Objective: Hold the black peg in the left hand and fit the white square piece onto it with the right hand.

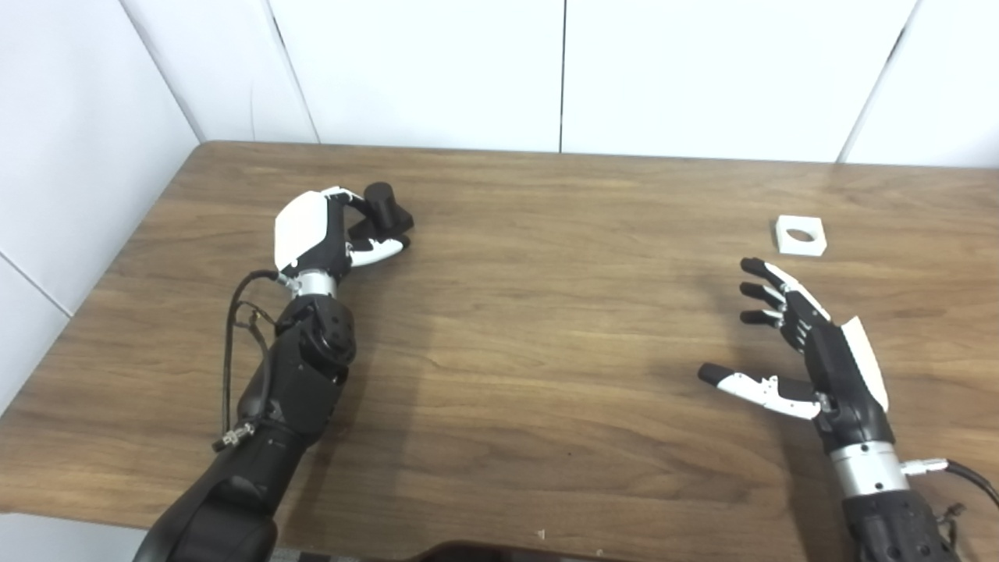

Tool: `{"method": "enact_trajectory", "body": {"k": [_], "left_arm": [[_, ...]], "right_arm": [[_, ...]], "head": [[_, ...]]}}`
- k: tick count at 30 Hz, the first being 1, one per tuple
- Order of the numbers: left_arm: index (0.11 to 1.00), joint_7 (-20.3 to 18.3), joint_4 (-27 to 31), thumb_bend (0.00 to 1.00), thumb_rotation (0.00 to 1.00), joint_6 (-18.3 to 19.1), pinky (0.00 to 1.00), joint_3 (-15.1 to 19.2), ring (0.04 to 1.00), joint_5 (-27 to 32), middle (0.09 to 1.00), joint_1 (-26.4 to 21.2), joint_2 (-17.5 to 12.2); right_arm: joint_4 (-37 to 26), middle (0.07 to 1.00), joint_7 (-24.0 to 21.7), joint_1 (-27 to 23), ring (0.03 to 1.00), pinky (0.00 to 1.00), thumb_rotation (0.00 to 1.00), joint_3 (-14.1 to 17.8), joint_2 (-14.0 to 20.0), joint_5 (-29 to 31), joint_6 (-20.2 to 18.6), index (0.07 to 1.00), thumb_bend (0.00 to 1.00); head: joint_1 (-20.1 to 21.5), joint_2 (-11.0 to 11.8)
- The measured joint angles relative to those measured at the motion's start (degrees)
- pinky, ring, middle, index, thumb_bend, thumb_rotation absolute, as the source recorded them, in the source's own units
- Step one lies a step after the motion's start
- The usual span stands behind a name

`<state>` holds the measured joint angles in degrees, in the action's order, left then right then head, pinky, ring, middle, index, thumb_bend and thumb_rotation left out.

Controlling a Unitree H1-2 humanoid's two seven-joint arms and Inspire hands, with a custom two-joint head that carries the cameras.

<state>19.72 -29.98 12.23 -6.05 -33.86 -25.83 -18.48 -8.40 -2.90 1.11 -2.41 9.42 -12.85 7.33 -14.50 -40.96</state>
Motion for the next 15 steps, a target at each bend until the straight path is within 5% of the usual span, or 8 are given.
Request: {"method": "enact_trajectory", "body": {"k": [15], "left_arm": [[0.489, 1.9, -1.0, 0.51, 0.08, -1.3, 0.8, -0.6, 0.863, 0.4, 0.824, -1.2, 0.6]], "right_arm": [[-0.9, 0.905, 0.0, 0.9, 0.83, 0.72, 0.27, 0.5, 0.0, 0.0, -1.0, 0.844, 0.8]], "head": [[0.1, -0.4]]}}
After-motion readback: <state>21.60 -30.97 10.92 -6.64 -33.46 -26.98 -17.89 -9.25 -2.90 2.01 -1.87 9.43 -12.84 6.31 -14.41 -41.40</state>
